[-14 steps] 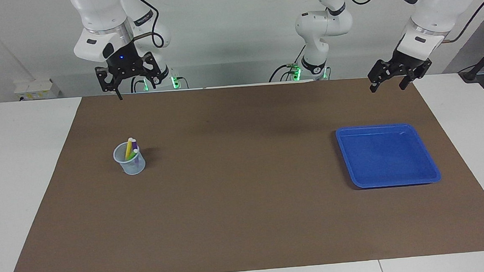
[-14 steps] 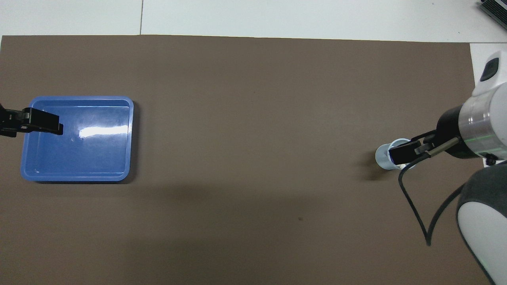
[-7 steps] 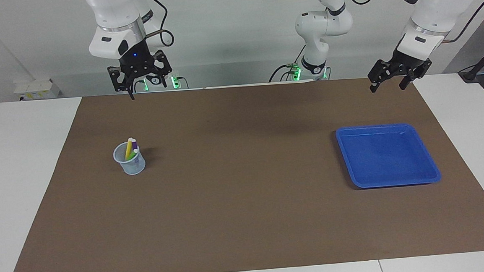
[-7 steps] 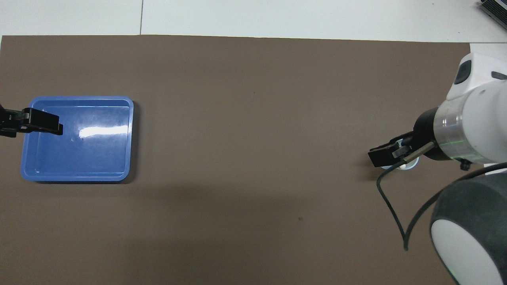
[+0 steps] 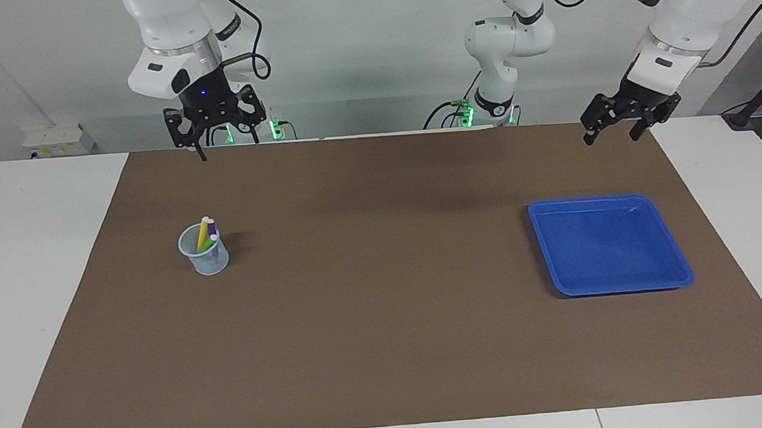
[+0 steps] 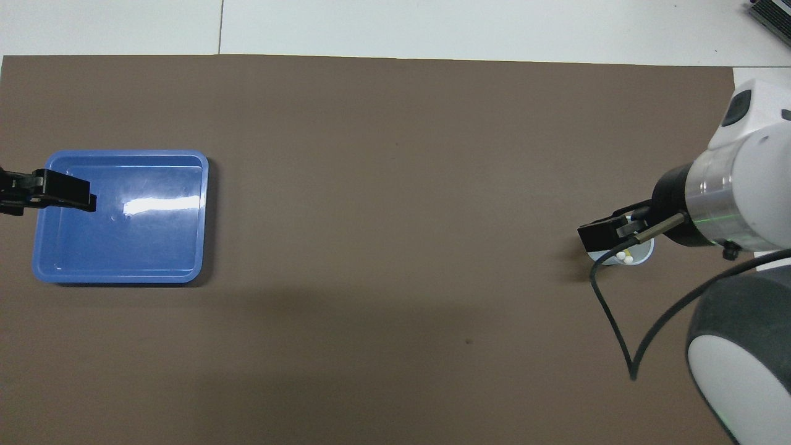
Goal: Transfer and insert pens with both arms
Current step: 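Lower the green pen into the cup and open the right gripper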
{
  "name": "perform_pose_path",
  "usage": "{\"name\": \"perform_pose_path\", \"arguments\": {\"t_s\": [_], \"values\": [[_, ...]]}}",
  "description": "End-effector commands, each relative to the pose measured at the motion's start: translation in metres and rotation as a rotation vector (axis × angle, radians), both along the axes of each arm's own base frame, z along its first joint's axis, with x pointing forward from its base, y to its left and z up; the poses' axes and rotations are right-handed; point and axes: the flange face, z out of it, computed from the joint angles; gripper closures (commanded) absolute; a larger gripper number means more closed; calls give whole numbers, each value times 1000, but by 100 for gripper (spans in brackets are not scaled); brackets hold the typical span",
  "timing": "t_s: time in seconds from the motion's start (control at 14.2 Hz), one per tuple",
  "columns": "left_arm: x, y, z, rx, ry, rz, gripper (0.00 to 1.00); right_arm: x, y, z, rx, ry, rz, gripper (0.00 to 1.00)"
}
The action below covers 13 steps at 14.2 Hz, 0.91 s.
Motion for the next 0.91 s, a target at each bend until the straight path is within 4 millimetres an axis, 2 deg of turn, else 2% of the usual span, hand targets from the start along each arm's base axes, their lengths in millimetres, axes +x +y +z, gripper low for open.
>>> {"name": "perform_pose_path", "arguments": {"t_s": [0.0,0.28,0.49,0.7,0.84], "values": [[1,4,4,17,9,13,0,3,-3,6,-27,34,-21,0],[1,5,5,17,6,14,0,3,-1,6,-24,33,-22,0],[1,5,4,17,9,14,0,8,-2,-3,-18,55,-75,0],[1,5,4,17,9,14,0,10,-5,10,-20,37,-81,0],[1,5,4,17,9,14,0,11,-5,9,-17,39,-80,0]]}}
